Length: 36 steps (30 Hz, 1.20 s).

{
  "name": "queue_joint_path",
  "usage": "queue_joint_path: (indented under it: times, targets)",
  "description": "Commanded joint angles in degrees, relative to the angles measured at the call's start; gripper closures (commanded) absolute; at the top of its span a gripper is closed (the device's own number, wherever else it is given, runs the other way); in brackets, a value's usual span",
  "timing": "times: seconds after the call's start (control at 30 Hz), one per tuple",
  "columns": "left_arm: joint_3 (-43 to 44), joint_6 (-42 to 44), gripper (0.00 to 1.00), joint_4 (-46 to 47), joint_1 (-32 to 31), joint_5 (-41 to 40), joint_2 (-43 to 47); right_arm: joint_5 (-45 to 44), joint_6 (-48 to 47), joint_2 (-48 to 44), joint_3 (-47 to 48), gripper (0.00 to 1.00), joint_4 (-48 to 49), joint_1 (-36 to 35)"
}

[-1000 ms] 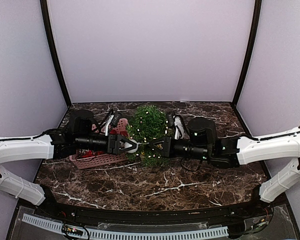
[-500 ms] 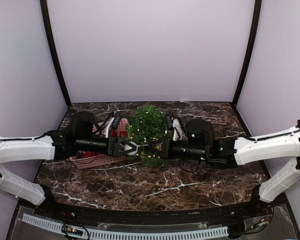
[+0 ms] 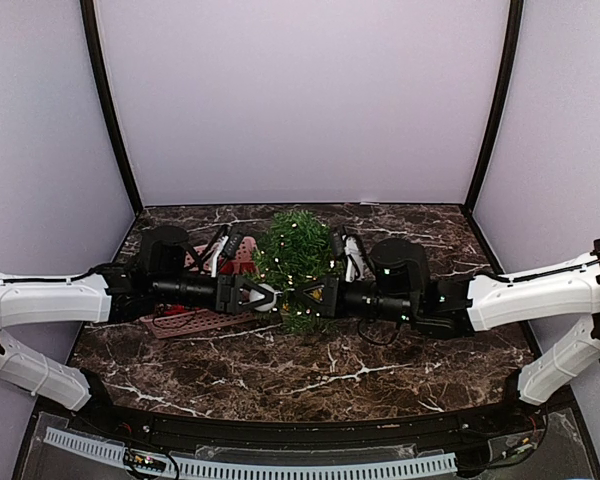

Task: Decorate the small christmas tree
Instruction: Hang the ornament ball on the branch.

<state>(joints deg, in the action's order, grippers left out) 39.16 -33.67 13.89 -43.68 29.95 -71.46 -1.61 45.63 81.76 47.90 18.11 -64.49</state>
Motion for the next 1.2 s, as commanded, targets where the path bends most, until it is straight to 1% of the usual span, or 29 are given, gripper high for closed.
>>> queue_joint_path:
  times: [0.0, 0.33, 0.43, 0.8, 1.17]
  targets:
    - [-1.2, 0.5, 0.63, 3.6, 0.0, 2.6, 1.3, 2.9, -1.7, -0.7, -0.2, 1.0, 4.5, -0.8]
    - [-2.7, 0.3, 0.63, 5.2, 0.0, 1.9, 4.4, 1.8, -1.4, -1.3, -0.1, 1.0, 4.0, -1.0]
    - [-2.9, 0.0, 0.63, 5.5, 0.0, 1.7, 4.4, -0.2, -1.2, -1.5, -0.1, 1.0, 3.4, -1.1]
    - [-3.0, -0.1, 0.63, 6.1, 0.0, 0.9, 3.1, -3.3, 0.2, -1.3, -0.1, 1.0, 1.3, -1.0]
    - [-2.7, -0.3, 0.64, 6.5, 0.0, 1.6, 0.9, -2.7, 0.5, -0.2, 0.1, 1.0, 1.0, -1.1]
